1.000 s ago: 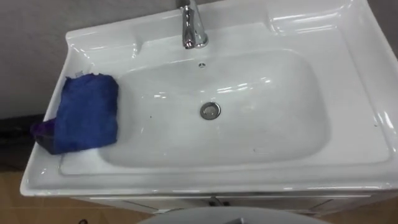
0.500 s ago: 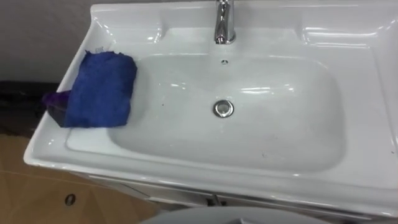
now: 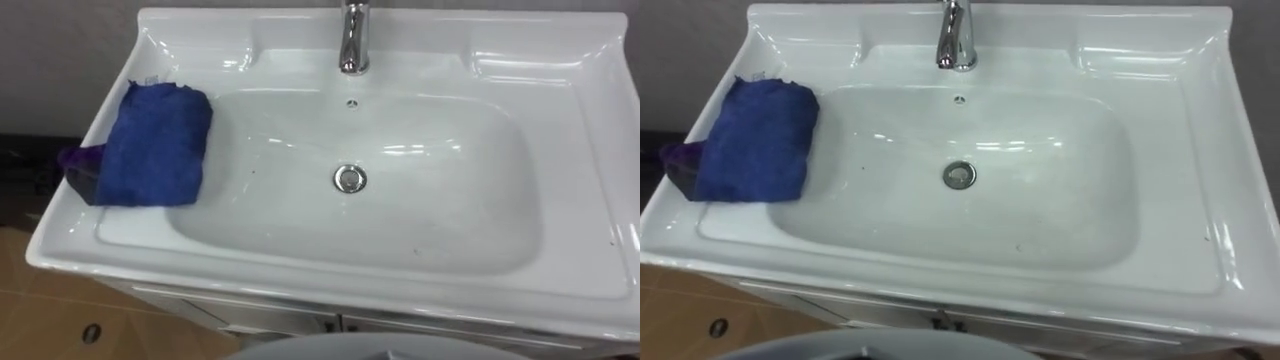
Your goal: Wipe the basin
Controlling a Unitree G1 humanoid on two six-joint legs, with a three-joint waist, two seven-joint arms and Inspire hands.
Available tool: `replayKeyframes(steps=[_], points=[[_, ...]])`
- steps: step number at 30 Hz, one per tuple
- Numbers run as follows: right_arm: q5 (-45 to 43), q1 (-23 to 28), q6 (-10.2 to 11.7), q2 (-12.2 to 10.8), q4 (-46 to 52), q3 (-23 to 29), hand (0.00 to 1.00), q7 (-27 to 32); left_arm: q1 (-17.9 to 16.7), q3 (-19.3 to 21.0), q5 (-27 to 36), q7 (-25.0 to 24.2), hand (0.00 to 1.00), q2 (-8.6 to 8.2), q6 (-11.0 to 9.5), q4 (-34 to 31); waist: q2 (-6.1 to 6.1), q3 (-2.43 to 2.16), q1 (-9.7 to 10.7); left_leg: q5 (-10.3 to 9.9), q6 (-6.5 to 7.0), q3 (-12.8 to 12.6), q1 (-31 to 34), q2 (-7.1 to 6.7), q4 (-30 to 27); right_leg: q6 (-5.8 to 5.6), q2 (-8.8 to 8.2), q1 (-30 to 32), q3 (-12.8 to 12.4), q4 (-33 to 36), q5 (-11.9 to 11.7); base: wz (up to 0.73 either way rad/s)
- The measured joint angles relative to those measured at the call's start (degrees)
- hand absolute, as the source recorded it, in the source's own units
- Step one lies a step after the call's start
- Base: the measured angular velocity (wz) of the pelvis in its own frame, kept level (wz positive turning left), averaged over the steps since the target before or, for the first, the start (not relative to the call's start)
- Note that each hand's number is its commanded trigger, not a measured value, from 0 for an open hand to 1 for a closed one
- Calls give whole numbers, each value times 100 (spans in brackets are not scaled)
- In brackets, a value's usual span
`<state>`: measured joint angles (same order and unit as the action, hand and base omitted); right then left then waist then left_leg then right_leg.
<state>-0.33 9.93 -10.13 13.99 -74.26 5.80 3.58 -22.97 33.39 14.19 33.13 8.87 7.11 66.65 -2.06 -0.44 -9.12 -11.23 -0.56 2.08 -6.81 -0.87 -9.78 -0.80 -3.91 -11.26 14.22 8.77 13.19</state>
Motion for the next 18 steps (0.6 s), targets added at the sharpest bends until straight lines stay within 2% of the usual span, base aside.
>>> replayKeyframes(steps=[3, 7, 13, 18], points=[[4, 0, 2, -84, 3, 9, 0, -6, 85, -98, 23, -44, 0, -59, 3, 187, 8, 2, 171, 2, 3, -25, -10, 4, 1, 1, -1, -14, -7, -2, 2, -1], [21, 16, -48, -201, 6, 11, 0, -77, 225, -115, 17, -194, 0, -75, 33, 412, 51, 4, 246, 2, 4, -108, -77, 5, 20, -3, -10, -17, -108, 8, 40, -10], [5, 27, -195, -241, 12, 6, 0, -126, 334, -126, -28, -349, 0, -85, 166, 519, 125, -4, 278, 1, 6, -196, -88, 4, 24, -4, -13, 9, -158, 25, 38, -5], [7, 28, -254, -302, -10, -5, 0, -151, 353, -343, -41, -561, 0, -116, 284, 522, 173, 9, 298, 1, 6, -202, -110, 8, 24, -4, -7, -9, -146, 75, 39, 0]])
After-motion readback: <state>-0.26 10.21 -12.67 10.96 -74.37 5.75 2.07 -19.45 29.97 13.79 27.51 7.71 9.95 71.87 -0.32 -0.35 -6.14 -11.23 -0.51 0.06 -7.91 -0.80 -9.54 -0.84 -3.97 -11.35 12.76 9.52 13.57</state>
